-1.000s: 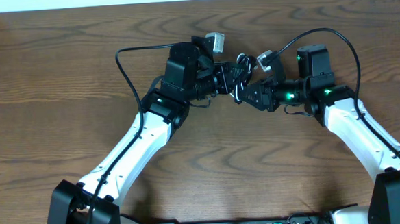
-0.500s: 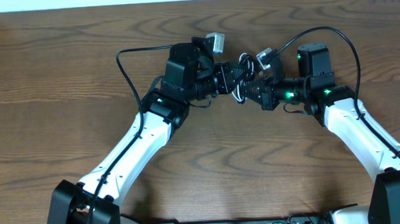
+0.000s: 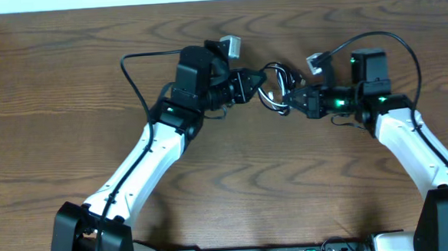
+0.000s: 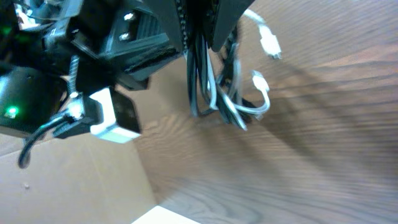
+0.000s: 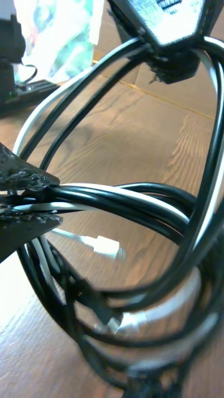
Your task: Untangle cables
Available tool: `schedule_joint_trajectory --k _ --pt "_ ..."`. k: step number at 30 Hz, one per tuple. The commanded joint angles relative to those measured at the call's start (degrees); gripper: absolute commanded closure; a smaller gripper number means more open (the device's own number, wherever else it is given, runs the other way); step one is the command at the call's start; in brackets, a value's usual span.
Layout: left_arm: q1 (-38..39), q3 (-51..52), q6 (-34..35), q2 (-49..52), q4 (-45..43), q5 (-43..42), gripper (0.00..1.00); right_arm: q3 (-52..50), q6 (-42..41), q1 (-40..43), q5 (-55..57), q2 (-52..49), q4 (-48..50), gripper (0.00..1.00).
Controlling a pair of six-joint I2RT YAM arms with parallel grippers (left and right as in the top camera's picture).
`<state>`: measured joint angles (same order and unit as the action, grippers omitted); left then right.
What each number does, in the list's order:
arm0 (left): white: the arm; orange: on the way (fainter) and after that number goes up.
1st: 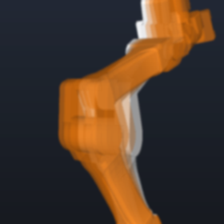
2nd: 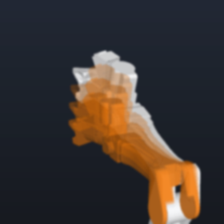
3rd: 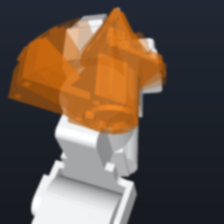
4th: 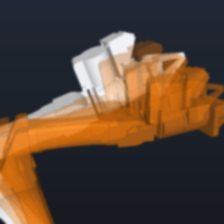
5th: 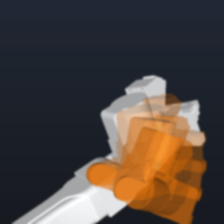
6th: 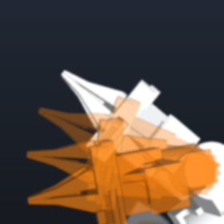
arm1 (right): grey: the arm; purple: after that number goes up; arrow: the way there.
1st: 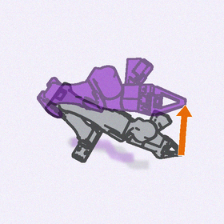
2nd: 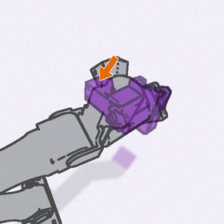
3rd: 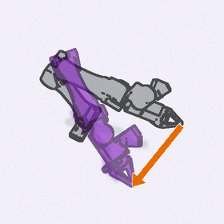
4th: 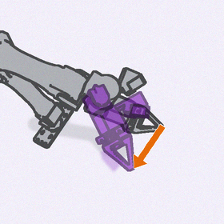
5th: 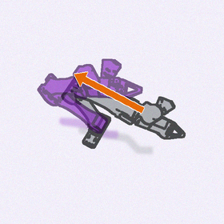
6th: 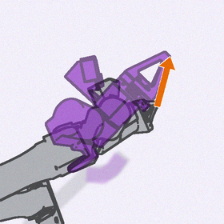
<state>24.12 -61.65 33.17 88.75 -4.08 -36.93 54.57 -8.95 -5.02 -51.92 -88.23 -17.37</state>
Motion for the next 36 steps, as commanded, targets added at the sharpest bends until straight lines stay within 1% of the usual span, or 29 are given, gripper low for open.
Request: schedule_joint_trajectory --k 1,10,15,18,24,30,31,32,33,34,36 --pt "-2.73 -1.05 -4.92 -0.13 1.97 4.63 0.92 -0.15 0.31 3.04 -0.15 0.33 -1.77 0.99" --pt "-6.82 -1.05 -12.79 -0.13 12.7 14.23 0.93 -0.15 0.31 9.81 -0.35 4.11 -4.0 0.99" --pt "-9.84 -1.05 -15.3 -0.13 15.08 14.82 0.92 -0.15 1.38 15.04 -0.31 8.22 -6.58 0.99" --pt "-11.19 -1.05 -15.43 -0.13 16.11 17.03 0.92 -0.15 1.36 18.23 -0.33 10.16 -7.87 0.99" --pt "-13.38 -1.05 -15.78 -0.13 17.88 17.03 0.93 -0.15 2.27 23.8 -0.35 12.61 -10.97 0.99" --pt "-12.57 -1.05 -15.74 -0.13 17.9 14.51 0.92 -0.15 5.01 23.37 -0.74 12.59 -13.53 0.99" --pt "-12.33 -1.05 -15.74 -0.13 17.75 13.9 0.92 -0.15 4.98 23.06 -0.9 12.59 -13.53 0.96" --pt "-11.96 -1.05 -15.54 -0.13 17.51 13.09 0.93 -0.15 5.01 22.51 -1.09 12.59 -13.46 0.85" --pt "-11.69 -1.05 -15.52 -0.15 17.27 12.31 0.93 -0.15 5.01 22.18 -1.25 12.59 -13.42 0.71" --pt "-11.45 -1.05 -15.43 -0.24 16.96 11.43 0.92 -0.15 5.01 21.77 -1.38 12.59 -13.4 0.66" --pt "-11.02 -1.05 -14.8 -0.46 15.69 8.26 0.93 -0.15 5.11 20.96 -2.32 12.59 -13.33 0.62"
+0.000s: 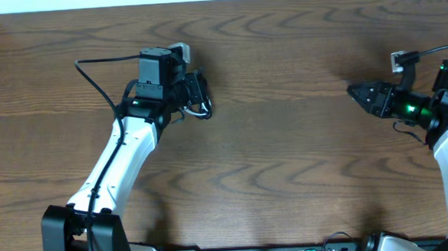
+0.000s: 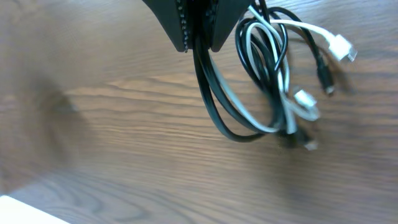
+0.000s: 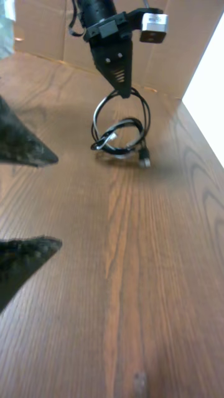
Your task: Untangle cables
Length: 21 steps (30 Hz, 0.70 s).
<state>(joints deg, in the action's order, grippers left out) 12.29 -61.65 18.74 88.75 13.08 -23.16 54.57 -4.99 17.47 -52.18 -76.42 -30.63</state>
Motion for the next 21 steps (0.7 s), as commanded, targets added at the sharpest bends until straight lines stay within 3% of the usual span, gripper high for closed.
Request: schedule_joint_trajectory --k 1,2,6,11,17,21 --pt "0.98 -1.05 0.02 -0.59 -2.43 -7.39 0.93 -0.15 1.51 -1.84 -2.8 0.79 0.0 0.58" --pt "1.09 -1.05 0.72 -0.79 -3.58 -9.35 0.92 -0.15 1.95 -2.16 -3.58 0.79 0.02 0.48" --pt "1.51 -1.05 5.73 -1.49 -9.9 -18.12 0.92 -0.15 2.99 -4.09 -4.11 0.76 0.02 0.47" --pt "2.97 -1.05 11.26 -2.62 -15.58 -24.33 0.92 -0.15 2.97 -8.11 -3.63 0.76 2.01 0.54" --pt "6.19 -1.05 15.45 -4.28 -19.43 -26.43 0.92 -0.15 0.96 -13.94 0.02 0.76 5.07 0.67" --pt "8.04 -1.05 17.92 -5.31 -23.52 -26.82 0.93 -0.15 -0.63 -17.03 2.54 0.7 6.19 0.69"
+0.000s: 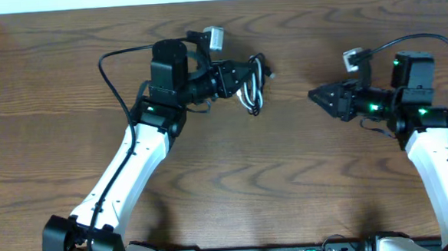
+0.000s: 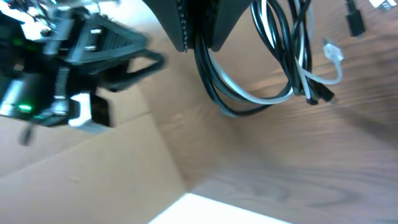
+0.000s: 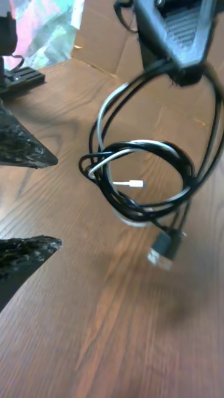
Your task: Untangle cables
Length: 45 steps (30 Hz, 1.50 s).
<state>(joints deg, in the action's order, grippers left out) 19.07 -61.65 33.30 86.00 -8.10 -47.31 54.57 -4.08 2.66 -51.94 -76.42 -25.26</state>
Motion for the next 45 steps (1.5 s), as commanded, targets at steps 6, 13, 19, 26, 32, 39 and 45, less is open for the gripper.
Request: schedule_joint_trajectory --k 6,13,19,26,32,39,45 --pt "3.58 -1.05 4.57 -3.43 -4.26 -2.64 0.92 -0.15 -4.68 -6.51 2.29 0.66 4.15 0.71" --pt "6.19 -1.05 5.42 -3.43 -4.81 -2.62 0.92 -0.15 -6.62 -10.12 2.58 0.31 8.46 0.71" --pt "7.98 -1.05 5.66 -3.45 -5.35 -2.62 0.92 -0.15 -8.76 -11.45 5.29 -2.19 9.92 0.69" --pt "8.68 -1.05 6.51 -3.45 -6.51 -2.62 0.92 -0.15 -9.2 -13.2 5.27 -5.01 11.82 0.65" --pt "8.68 -1.05 6.95 -3.45 -6.62 -2.62 0.92 -0.15 -9.22 -14.99 5.31 -6.78 13.4 0.6" --pt "8.66 -1.05 3.45 -3.45 -5.55 0.96 0.93 -0.15 -13.94 -13.9 7.76 -6.6 13.6 0.99" --pt "8.61 -1.05 -5.92 -3.39 2.8 13.97 0.92 -0.15 -13.75 -10.95 6.99 -2.89 9.55 0.99"
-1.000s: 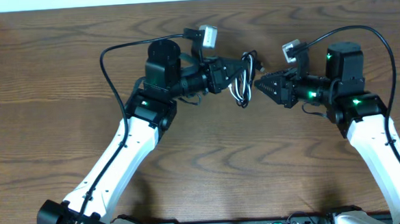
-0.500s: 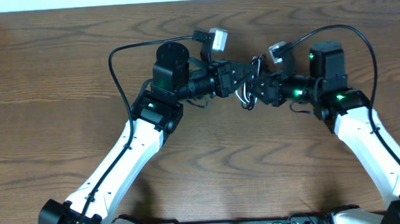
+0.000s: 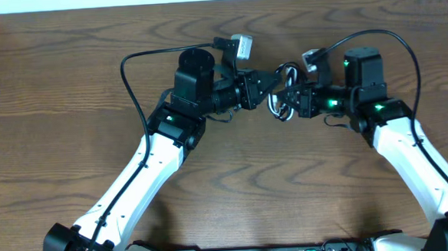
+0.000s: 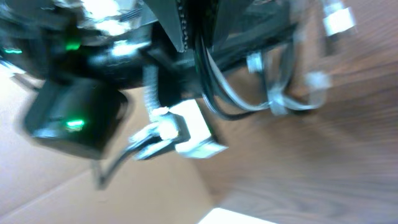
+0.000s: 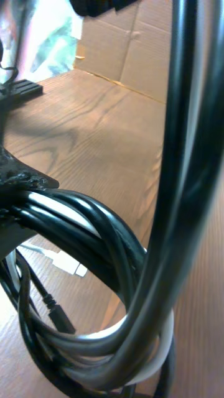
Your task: Untangle cables
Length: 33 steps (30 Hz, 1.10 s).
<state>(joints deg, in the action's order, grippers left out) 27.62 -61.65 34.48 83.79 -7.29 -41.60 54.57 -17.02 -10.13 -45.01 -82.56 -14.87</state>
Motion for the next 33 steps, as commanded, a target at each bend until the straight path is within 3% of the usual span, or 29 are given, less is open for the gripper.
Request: schedule_joint_trajectory --k 1,7,17,33 --pt "0.07 -1.05 -8.81 -1.16 4.02 11.04 0.93 -0.15 -0.7 2.38 -0.46 4.11 -1.18 0.99" --pt "0.07 -1.03 -15.67 -0.76 13.44 21.51 0.92 -0.15 -0.76 4.98 -2.58 9.92 -1.84 0.99" --pt "0.07 2.01 -17.11 -0.61 14.8 21.79 0.92 -0.15 -4.22 9.92 -2.51 17.55 -0.24 0.99" --pt "-1.62 11.04 -17.09 -0.61 14.95 26.05 0.92 -0.15 -10.43 16.35 -2.54 20.74 5.27 0.99"
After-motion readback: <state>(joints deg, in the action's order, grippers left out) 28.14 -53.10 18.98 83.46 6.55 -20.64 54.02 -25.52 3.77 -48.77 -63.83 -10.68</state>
